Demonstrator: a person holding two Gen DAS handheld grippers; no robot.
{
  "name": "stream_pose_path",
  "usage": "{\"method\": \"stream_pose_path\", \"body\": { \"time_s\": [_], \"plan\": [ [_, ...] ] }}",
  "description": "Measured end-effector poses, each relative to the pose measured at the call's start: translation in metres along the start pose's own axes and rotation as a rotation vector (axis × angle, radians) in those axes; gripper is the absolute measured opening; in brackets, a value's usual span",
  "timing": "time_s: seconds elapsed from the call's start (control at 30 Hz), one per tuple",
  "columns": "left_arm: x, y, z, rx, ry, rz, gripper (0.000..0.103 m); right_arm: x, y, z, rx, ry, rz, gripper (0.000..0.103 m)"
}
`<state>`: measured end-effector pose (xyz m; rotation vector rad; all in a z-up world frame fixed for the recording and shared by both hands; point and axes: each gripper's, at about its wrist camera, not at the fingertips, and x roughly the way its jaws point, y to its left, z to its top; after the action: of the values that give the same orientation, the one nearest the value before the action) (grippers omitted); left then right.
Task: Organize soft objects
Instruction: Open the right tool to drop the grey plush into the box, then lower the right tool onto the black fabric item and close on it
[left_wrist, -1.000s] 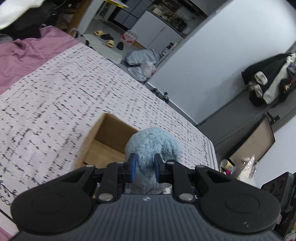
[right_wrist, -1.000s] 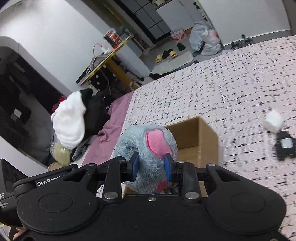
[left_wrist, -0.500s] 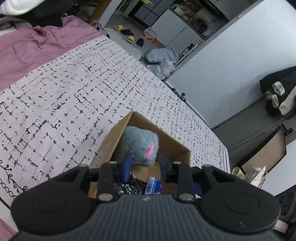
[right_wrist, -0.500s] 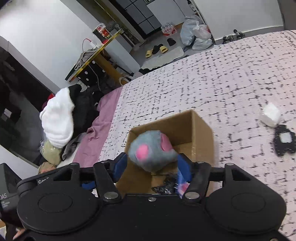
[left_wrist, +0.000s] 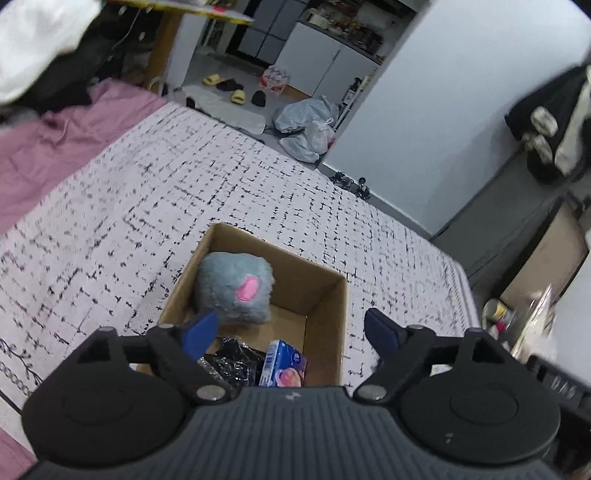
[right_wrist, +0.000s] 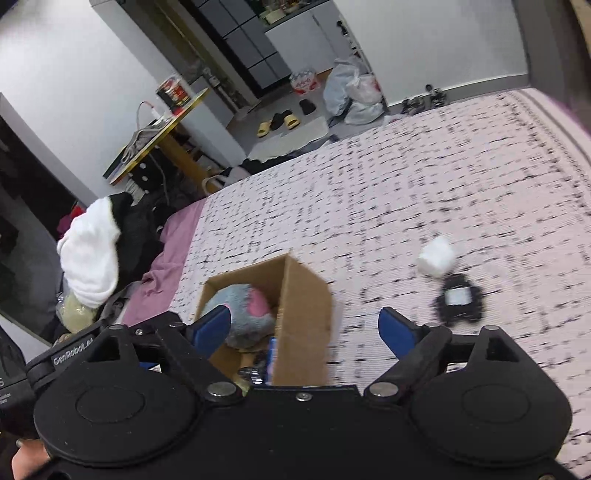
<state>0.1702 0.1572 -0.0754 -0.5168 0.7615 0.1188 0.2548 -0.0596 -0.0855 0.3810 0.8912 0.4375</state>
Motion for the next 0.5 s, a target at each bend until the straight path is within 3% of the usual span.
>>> {"method": "stream_pose_path", "body": {
  "time_s": [0.17,0.5],
  "plan": [
    [0.002,-0.029,-0.011,0.093,0.032,0.012,0.088,-0.017,-0.020,0.004,-0.009,-0.011,-0.038,0.093],
    [0.004,-0.065,-0.025,0.149,0.055,0.016,0.090,-0.036,-0.058,0.004,0.031,-0.022,-0.063,0.097]
  ]
}}
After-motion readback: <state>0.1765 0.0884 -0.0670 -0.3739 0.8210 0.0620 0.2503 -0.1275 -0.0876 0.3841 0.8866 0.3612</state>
